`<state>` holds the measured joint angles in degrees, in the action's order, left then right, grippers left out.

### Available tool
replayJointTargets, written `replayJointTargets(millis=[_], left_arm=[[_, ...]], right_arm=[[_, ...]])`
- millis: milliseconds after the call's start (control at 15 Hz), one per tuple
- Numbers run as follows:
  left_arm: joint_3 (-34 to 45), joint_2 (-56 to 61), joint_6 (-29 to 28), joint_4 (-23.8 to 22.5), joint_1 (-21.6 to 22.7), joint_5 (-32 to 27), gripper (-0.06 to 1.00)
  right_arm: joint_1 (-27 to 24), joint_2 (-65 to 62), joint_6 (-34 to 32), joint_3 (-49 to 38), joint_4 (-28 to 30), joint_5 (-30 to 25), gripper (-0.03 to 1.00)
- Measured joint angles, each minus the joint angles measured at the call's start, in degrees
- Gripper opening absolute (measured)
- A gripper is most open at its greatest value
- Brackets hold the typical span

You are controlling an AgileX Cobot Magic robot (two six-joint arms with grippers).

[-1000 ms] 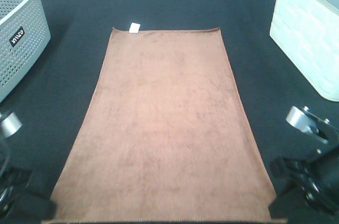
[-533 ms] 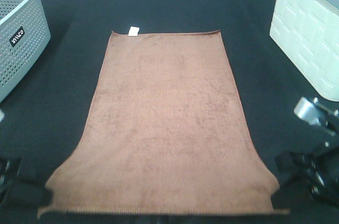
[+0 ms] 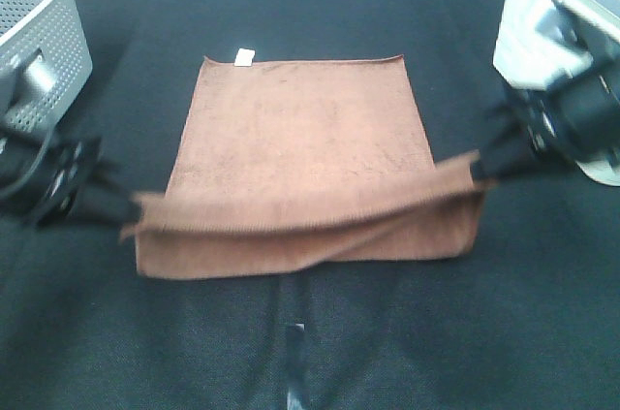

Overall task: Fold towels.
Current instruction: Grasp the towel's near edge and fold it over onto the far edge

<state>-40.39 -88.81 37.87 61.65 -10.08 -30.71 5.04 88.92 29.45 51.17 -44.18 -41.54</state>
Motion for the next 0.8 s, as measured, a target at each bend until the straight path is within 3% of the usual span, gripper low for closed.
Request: replayJointTargets(millis=[133,400,800], left_arm=[[-5.2,-3.6,-0.3,-1.1,0.0,0.9,0.0],[-22.1,-15.5,-2.3,-4.9,0.0,2.9,0.0],[-45.8,-29.9,-10.6,-17.7,0.0,8.0,0.0]], right_arm=[[0.0,4.1,-0.2,5.7,0.5,-0.4,0.0],[0.0,19.7,-1.2,26.0,1.8,-2.9,0.0],[0.0,40.3,-6.3,58.3,8.4,-6.5,0.0]])
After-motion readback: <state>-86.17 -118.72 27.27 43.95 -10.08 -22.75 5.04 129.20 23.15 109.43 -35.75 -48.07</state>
